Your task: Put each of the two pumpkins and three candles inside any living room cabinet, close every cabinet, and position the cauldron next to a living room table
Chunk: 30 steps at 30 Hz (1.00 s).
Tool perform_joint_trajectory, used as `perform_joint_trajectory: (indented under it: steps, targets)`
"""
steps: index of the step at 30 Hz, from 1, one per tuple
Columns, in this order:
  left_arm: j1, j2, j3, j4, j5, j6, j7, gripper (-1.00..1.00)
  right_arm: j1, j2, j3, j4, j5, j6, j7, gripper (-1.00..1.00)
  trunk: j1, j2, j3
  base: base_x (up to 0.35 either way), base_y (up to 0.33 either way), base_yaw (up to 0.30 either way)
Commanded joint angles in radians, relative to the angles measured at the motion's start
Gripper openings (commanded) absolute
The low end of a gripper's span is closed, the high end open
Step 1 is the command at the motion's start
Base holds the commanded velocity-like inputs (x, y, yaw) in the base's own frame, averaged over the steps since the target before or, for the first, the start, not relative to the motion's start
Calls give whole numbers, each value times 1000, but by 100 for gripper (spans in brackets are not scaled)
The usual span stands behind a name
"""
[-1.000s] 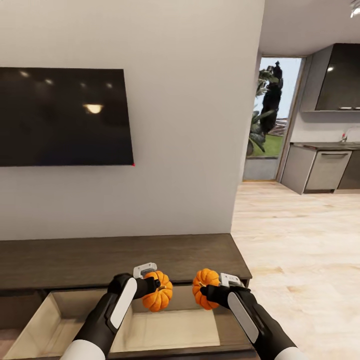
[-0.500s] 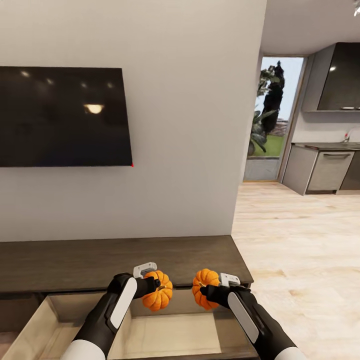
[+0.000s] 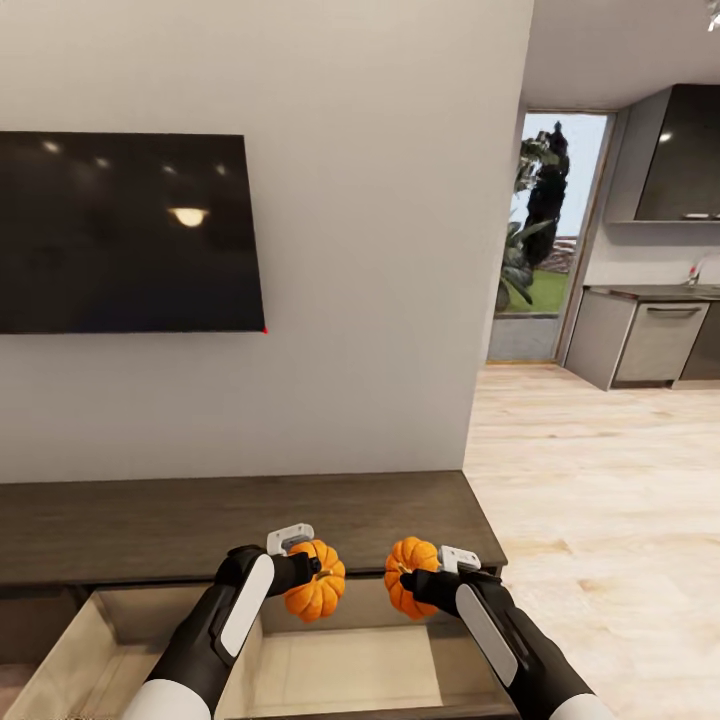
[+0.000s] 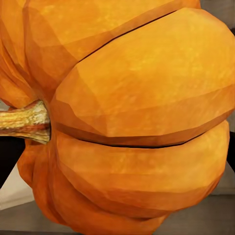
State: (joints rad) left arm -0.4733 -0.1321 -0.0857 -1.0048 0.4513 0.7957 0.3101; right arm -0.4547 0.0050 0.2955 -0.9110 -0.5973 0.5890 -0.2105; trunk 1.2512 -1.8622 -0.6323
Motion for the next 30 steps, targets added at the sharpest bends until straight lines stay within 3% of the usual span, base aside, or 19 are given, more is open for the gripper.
perform_joint_trajectory:
  steps: [1, 30]
  targets:
    - [-1, 0, -1, -1, 10, 2, 9, -100, -1, 0, 2, -2, -11, 2, -11, -100, 4, -8, -4, 0, 0, 0]
    - [-1, 0, -2, 8, 12, 2, 7, -100, -1, 0, -5, -10, -22, 2, -12, -100, 115, -211, -95, 0, 0, 0]
